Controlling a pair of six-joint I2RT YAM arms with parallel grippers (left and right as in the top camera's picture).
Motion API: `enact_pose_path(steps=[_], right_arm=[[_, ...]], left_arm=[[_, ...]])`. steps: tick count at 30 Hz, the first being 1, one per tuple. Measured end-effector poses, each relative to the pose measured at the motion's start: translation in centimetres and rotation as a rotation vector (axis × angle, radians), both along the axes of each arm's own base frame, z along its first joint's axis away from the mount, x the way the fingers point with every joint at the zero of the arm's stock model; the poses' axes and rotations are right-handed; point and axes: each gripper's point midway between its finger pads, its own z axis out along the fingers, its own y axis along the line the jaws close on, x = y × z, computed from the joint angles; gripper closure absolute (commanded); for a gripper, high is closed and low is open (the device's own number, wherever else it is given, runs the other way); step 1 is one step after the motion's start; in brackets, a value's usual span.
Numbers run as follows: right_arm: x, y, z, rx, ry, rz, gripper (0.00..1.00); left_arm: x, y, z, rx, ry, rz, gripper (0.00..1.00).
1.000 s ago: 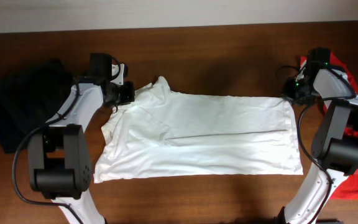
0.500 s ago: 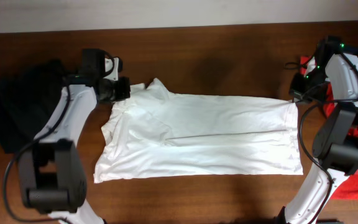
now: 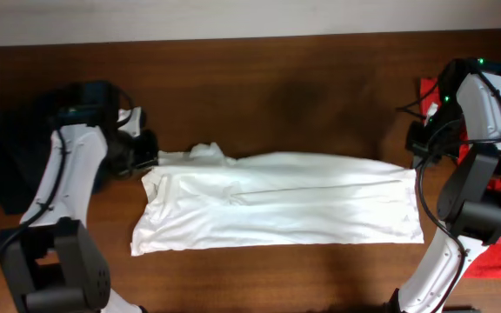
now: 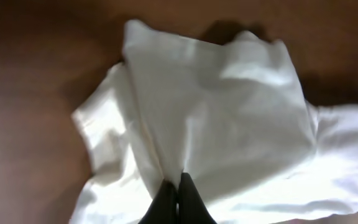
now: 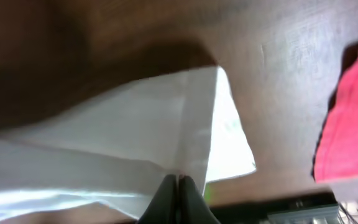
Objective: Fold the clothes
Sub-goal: 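Fold the T-shirt's top half down over the bottom with both grippers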
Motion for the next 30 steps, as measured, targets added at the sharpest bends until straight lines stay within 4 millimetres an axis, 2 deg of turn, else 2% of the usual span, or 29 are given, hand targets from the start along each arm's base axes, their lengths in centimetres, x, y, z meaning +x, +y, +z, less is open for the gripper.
enact_pose_path(steps=[4, 7, 13, 16, 21, 24, 27, 30], right_arm=[[-1.5, 0.2, 0.7, 0.008, 0.061, 0.005, 0.96], [-1.8, 0.2, 1.6, -0.002, 0.055, 0.005, 0.96], [-2.9, -0.8, 5.4, -0.041, -0.051, -0.031, 0.96], [-4.4, -1.0, 6.1, -0.060, -0.050, -0.040, 0.96], [-5.5, -1.2, 3.6, -0.075, -0.009, -0.031, 0.96], [-6.8, -1.3, 1.8, -0.092, 0.043, -0.027, 0.96], [-7.9, -1.5, 0.9, -0.117, 0.086, -0.032, 0.95], [-8.7, -1.7, 0.3, -0.136, 0.118, -0.037, 0.91]], left_arm=[[-2.1, 1.1, 0.1, -0.009, 0.078, 0.025, 1.00], [-2.8, 1.2, 0.1, -0.011, 0.102, 0.014, 1.00], [-4.2, 1.0, 0.2, -0.018, 0.156, -0.007, 1.00], [-5.7, 0.8, 0.3, -0.026, 0.219, -0.010, 1.00], [-8.0, 0.6, 0.7, -0.033, 0.310, -0.028, 1.00], [-8.6, 0.8, 0.8, -0.021, 0.336, -0.033, 1.00], [-9.0, 0.9, 0.5, -0.012, 0.349, -0.035, 1.00], [-10.0, 0.9, -0.4, -0.010, 0.380, -0.036, 0.92]])
